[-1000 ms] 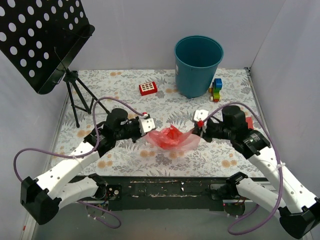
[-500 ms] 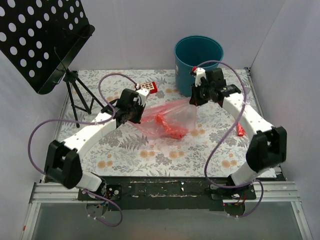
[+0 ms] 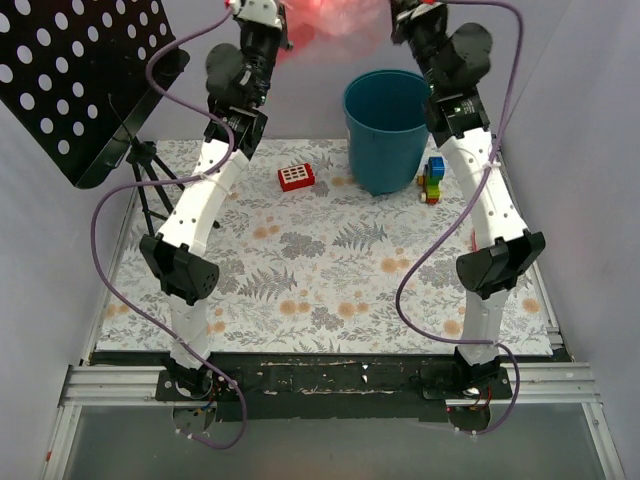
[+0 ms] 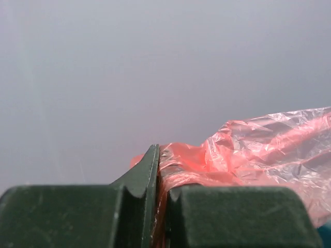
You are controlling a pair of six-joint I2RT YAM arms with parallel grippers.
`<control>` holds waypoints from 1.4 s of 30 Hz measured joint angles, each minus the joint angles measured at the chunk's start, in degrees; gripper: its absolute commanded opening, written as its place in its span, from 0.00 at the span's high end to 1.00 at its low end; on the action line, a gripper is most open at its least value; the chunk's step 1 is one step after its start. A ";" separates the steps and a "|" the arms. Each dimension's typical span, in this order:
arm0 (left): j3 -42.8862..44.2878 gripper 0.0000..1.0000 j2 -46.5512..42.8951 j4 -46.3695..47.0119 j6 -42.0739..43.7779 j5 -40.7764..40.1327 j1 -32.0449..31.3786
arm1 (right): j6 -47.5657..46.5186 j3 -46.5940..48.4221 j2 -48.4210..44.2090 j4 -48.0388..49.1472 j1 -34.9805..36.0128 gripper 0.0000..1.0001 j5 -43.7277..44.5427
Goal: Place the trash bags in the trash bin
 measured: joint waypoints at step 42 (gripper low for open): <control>-51.63 1.00 -25.97 -24.11 -7.85 -4.33 -2.84 | -1.31 -16.68 -3.15 -36.68 7.45 0.99 -2.60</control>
